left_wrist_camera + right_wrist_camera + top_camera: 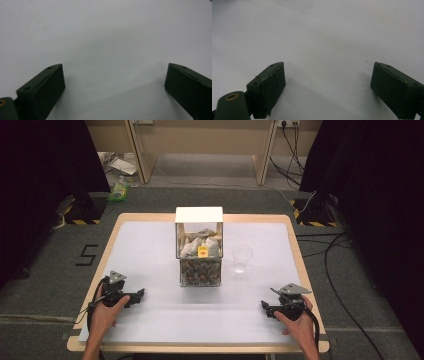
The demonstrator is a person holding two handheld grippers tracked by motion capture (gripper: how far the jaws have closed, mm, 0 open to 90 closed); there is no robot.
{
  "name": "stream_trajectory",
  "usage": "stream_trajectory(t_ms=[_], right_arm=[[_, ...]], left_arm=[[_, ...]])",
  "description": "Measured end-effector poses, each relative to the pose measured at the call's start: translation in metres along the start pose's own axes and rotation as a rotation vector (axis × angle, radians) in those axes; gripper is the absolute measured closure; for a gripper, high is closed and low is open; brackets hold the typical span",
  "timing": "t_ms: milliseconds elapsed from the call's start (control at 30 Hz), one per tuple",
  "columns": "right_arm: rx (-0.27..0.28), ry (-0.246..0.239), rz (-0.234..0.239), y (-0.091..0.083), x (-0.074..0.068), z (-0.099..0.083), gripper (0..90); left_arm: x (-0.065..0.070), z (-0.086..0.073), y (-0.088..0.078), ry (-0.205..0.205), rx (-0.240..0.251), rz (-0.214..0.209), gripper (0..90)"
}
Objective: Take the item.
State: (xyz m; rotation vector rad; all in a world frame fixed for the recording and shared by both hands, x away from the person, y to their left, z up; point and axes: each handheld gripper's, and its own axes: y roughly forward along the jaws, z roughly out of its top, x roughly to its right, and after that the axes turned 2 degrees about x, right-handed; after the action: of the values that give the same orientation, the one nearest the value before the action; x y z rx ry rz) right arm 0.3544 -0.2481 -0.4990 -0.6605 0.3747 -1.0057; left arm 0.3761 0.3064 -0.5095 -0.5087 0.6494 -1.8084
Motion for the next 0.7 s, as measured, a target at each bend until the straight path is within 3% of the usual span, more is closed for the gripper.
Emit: stream_trajectory(t_ms=[200, 533, 567, 700], right_arm=[[0.013, 0.017, 0.010, -0.001, 0.001, 0.000, 17.3], [0.152, 0.027, 0.037, -0.012, -0.003, 0.018, 20.2], [0.185, 0.037, 0.046, -0.016, -0.005, 0.024, 20.6], [0.221, 0.029, 0.059, -0.021, -0.009, 0.031, 21.3]], left_arm=[[0.000, 0.000, 0.000, 0.000, 0.000, -0.002, 2.0], [-0.001, 0.000, 0.000, -0.004, -0.001, -0.007, 1.6], [-0.001, 0.000, 0.000, -0.003, -0.001, -0.007, 1.5], [-0.001, 0.000, 0.000, -0.004, -0.001, -0.008, 1.5]])
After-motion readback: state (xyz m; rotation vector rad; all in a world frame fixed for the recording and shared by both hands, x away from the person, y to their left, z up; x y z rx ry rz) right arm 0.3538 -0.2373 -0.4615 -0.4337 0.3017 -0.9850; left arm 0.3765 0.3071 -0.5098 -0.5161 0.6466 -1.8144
